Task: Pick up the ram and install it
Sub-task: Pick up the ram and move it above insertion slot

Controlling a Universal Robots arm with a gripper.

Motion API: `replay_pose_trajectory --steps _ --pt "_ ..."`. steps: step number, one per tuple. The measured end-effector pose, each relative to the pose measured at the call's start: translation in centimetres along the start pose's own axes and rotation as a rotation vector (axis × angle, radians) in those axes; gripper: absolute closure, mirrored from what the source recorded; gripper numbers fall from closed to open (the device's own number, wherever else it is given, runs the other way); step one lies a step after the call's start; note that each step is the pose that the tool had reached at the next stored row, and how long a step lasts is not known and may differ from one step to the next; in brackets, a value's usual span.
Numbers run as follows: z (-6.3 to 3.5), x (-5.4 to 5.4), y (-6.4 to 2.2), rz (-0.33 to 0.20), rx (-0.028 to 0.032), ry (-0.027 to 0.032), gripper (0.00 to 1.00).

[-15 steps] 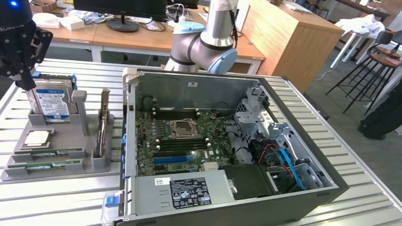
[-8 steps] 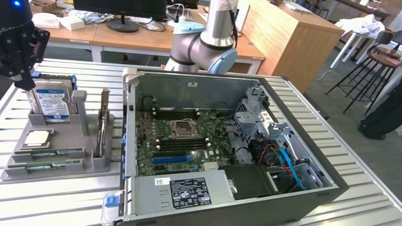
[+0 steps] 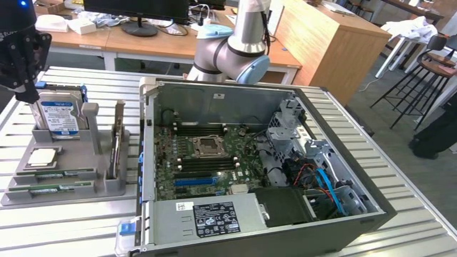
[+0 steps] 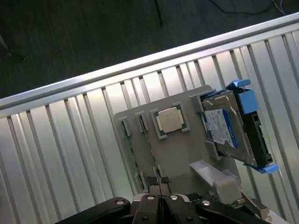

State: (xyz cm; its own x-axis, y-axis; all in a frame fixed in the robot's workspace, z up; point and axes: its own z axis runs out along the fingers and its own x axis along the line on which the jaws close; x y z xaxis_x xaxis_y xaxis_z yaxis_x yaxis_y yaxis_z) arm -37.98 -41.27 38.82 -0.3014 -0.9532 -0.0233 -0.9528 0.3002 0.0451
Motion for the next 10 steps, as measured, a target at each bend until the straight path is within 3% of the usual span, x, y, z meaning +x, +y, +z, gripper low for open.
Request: replay_pose_trajectory --steps 10 --pt "0.10 0.00 0.00 -0.181 -0.0042 0.0082 0.90"
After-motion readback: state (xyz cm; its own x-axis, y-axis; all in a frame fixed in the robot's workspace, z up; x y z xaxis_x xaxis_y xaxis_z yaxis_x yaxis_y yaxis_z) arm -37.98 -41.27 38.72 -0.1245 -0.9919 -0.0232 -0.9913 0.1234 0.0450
